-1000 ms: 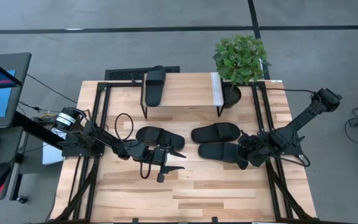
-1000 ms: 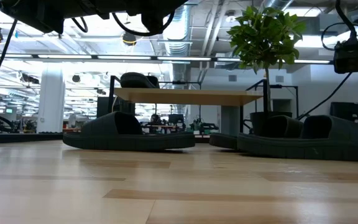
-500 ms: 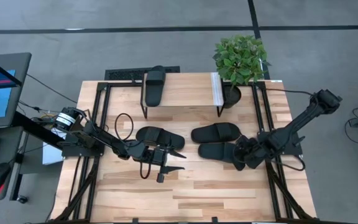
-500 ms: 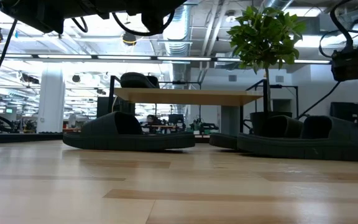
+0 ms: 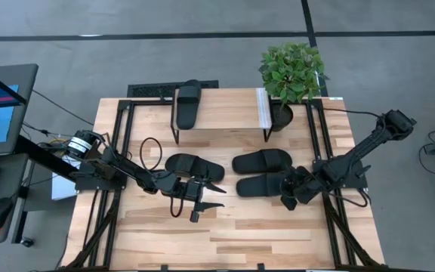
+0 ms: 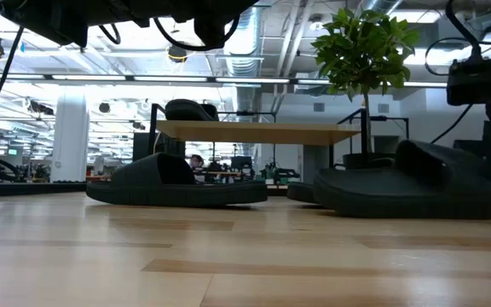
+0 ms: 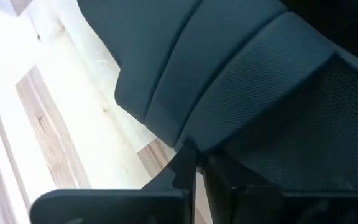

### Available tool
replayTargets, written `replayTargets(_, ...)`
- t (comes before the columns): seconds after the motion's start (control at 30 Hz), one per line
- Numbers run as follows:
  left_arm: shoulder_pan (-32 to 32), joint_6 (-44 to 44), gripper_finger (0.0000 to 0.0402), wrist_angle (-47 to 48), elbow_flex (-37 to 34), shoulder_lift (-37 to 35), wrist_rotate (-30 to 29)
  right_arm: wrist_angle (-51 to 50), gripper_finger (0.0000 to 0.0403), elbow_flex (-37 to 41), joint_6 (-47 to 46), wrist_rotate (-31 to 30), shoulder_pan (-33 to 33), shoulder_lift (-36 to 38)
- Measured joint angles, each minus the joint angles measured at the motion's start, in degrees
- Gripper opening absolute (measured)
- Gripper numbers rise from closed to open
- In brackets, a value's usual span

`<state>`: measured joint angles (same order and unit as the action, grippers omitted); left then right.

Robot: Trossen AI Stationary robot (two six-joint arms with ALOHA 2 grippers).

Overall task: Pick and place slides into the shelf
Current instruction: Put the bottom black slide on the shelf

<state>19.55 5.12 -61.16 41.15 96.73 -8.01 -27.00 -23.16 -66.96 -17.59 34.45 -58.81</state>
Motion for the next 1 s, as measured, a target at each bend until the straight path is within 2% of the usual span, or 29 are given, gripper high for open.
replayTargets(0.33,0.0,-1.3,0.0183,0.2,0.0,0.0,0.0,2.8,0.0002,-0.1,1.0,-2.4,5.6,0.0)
replayTargets(0.73,0.0,-4.3,0.0183,0.1,0.0,0.0,-0.2,-7.1,0.0001,-7.2,1.5,-15.6,14.2,0.0)
replayTargets(1.0,0.0,-6.0,0.0183,0.1,0.0,0.0,-0.2,-12.5,0.0000,-13.5,5.5,-22.7,18.9,0.0)
